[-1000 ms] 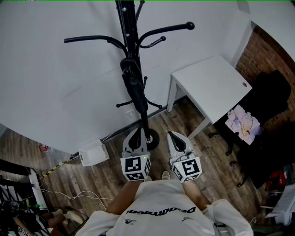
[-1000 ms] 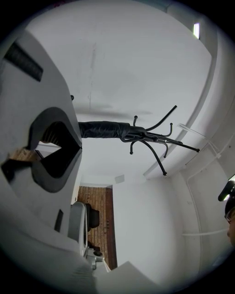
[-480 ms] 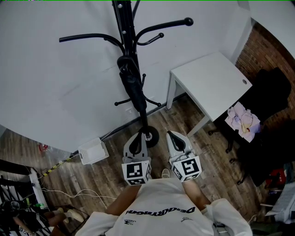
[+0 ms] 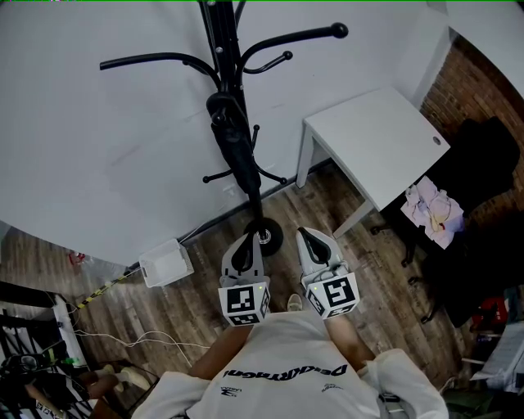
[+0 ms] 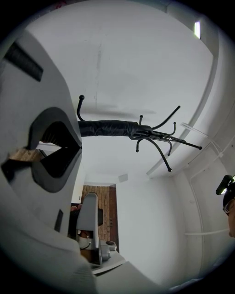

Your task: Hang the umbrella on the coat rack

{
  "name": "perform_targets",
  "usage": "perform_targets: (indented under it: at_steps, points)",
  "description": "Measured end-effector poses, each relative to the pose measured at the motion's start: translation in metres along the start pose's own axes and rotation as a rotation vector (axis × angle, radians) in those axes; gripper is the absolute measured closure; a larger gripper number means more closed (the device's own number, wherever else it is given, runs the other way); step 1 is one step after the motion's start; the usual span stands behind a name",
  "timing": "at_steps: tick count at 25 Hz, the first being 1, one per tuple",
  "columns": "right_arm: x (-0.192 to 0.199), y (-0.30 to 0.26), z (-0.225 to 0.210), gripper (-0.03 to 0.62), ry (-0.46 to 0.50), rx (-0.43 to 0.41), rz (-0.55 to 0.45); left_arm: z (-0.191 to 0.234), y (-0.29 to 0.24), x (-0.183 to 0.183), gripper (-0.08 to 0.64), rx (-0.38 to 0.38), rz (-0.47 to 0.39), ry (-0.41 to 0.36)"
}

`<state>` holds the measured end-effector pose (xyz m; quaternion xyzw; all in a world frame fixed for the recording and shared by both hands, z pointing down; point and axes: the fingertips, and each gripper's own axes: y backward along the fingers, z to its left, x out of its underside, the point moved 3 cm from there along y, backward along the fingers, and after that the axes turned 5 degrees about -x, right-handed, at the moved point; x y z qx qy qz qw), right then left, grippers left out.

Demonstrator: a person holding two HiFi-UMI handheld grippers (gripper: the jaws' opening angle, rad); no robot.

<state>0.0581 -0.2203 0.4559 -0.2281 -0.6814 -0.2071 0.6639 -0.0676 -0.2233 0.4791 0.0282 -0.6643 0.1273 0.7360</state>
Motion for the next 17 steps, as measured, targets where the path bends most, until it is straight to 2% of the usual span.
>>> perform_targets:
  at_steps: [17]
  points:
    - [0.0041, -0.0065, -0.0041, 0.595, 0.002, 0.011, 0.005, 0.0029, -0.0051, 0.0034, 0.563, 0.013, 0.003, -0.003]
